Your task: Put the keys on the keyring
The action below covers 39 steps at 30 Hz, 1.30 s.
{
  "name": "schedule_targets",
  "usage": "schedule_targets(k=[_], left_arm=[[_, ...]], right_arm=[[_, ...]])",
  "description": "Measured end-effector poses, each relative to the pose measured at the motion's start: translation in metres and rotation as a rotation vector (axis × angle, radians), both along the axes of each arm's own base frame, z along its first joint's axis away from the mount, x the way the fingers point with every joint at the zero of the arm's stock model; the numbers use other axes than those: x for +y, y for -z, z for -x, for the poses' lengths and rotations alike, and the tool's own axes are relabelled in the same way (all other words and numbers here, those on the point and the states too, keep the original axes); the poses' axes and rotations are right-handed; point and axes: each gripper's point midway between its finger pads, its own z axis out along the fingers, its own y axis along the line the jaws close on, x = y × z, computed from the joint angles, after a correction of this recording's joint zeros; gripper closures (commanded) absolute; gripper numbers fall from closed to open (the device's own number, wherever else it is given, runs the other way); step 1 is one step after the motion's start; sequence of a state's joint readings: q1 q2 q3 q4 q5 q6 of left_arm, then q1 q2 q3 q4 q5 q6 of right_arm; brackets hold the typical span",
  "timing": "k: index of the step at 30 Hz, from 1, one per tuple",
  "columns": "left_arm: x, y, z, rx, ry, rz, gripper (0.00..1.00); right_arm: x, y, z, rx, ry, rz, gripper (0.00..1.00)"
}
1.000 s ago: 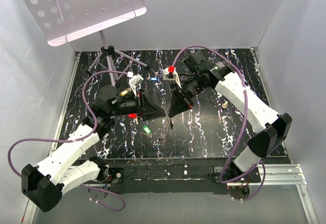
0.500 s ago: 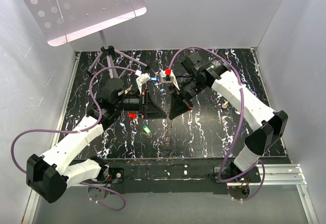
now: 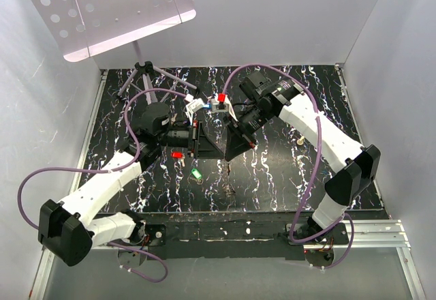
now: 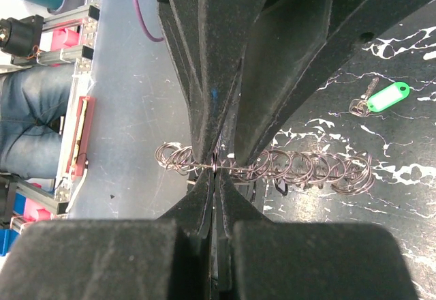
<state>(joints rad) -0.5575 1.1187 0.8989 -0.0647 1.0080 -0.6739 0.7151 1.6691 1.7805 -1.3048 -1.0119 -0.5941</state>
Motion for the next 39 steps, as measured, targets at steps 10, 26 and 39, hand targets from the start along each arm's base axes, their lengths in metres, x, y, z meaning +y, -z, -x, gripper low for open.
schedule_targets(k=[10,26,39], left_arm=[[-0.001,0.007,0.003,0.043,0.028,-0.016,0.81],[-0.002,-0.003,0.004,0.028,0.025,0.017,1.00],[0.026,-0.029,-0.007,-0.177,-0.359,0.422,1.00]], right_arm=[[0.001,0.000,-0.001,0.000,0.002,0.005,0.99],[0.000,-0.004,-0.003,0.027,0.022,0.004,0.59],[-0.030,-0.057,-0.002,-0.003,0.165,-0.216,0.55]])
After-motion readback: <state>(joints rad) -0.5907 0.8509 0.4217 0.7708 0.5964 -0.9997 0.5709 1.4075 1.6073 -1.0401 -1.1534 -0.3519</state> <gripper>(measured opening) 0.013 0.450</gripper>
